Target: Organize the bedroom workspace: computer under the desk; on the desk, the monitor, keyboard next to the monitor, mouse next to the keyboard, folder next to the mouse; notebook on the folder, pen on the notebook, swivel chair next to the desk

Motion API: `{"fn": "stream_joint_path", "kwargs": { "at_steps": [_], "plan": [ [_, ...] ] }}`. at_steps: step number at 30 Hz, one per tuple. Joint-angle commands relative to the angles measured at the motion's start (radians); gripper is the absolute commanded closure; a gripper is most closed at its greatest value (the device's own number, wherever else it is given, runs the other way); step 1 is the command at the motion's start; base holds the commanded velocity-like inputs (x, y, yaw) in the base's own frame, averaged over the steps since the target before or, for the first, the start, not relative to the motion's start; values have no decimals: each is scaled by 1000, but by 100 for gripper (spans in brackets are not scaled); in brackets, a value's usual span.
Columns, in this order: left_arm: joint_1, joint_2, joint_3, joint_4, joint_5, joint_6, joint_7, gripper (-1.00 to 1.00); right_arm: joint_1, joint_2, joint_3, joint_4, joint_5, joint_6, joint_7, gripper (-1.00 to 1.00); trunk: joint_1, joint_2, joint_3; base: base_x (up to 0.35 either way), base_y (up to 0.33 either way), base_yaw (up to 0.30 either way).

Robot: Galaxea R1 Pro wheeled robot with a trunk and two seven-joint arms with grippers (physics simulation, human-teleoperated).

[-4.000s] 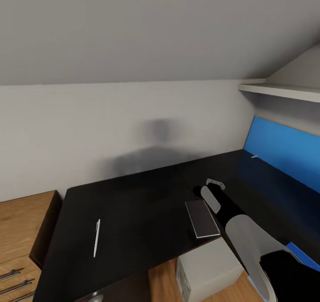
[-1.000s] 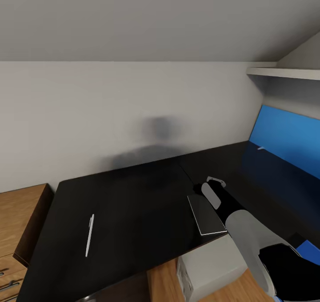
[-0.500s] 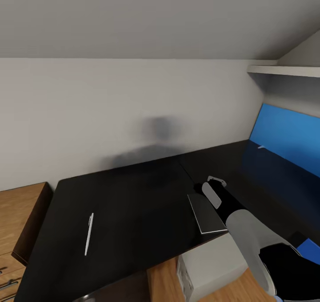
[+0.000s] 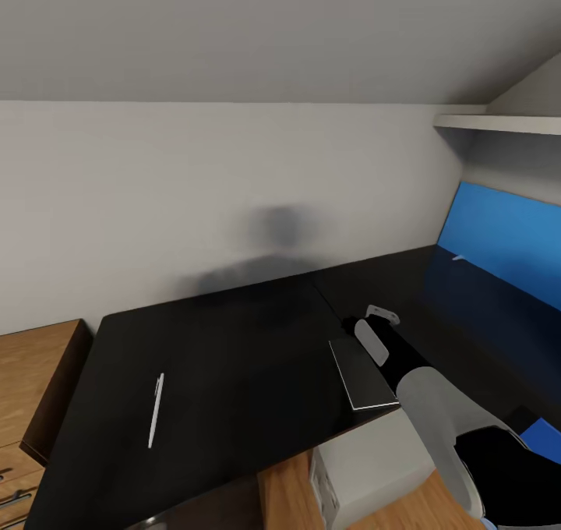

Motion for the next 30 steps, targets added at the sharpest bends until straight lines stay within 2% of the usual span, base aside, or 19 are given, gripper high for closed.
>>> {"fn": "stream_joint_path", "kwargs": {
  "at_steps": [1, 12, 17, 26, 30],
  "plan": [
    [0, 1, -4, -2, 11, -9, 4, -100, -1, -1, 6, -1, -7, 1, -8, -100, 0, -1, -1, 0, 0, 0],
    [0, 2, -3, -2, 12, -9, -2, -100, -1, -1, 1, -1, -8, -7, -8, -100, 38, -71, -32, 0, 0, 0],
    [0, 2, -3, -2, 27, -13, -4, -100, -1, -2, -1, -1, -8, -7, -8, -100, 58, -106, -48, 0, 0, 0],
    [0, 4, -3, -2, 49, -20, -3, -100, -1, -3, -6, -1, -9, -4, -8, -100, 58, -106, -48, 0, 0, 0],
    [0, 4, -3, -2, 51, -21, -3, -100, -1, -4, -8, -1, -9, -2, -8, -100, 73, -134, -60, 0, 0, 0]
  ]
}}
